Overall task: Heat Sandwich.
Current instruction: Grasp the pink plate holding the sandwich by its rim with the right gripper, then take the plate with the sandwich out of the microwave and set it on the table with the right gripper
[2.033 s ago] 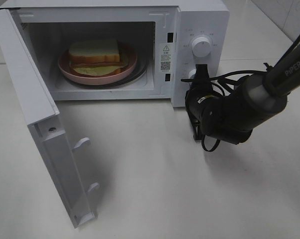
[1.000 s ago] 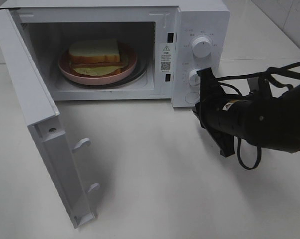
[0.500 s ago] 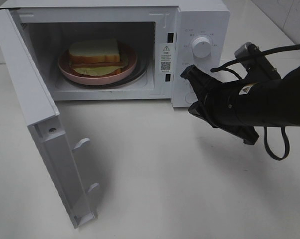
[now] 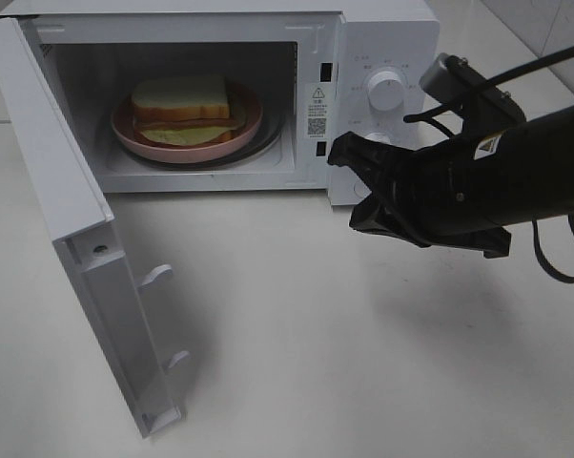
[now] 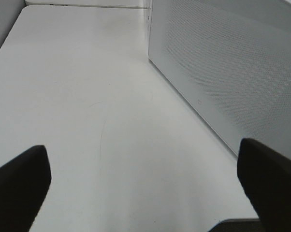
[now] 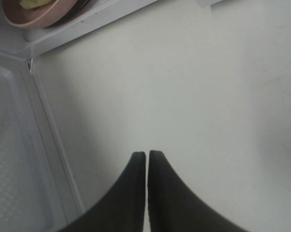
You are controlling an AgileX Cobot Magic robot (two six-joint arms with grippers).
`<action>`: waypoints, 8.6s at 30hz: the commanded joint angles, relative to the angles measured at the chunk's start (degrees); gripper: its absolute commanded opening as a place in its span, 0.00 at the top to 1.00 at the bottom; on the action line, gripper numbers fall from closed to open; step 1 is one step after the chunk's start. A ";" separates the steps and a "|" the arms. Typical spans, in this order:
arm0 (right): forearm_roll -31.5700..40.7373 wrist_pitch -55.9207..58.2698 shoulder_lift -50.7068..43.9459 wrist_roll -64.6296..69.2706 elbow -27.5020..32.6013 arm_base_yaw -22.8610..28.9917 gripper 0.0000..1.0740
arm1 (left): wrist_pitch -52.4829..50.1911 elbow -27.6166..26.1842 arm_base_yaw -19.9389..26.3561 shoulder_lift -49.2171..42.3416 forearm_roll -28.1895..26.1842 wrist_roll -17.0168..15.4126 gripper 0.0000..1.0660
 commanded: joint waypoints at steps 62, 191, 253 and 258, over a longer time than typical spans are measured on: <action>-21.20 35.07 -0.46 -91.85 -11.40 0.06 0.34 | -0.52 0.00 0.17 -0.46 -0.17 0.00 0.06; -27.79 31.68 63.83 -87.43 -85.83 5.50 0.63 | -0.52 0.00 0.17 -0.46 1.20 0.00 0.06; -27.67 19.42 43.09 -98.95 -58.79 5.44 1.00 | -0.52 0.00 0.17 -0.46 1.15 0.00 0.06; -27.56 13.69 39.48 -101.07 -52.02 5.44 1.00 | -0.52 0.00 0.17 -0.46 1.15 0.00 0.06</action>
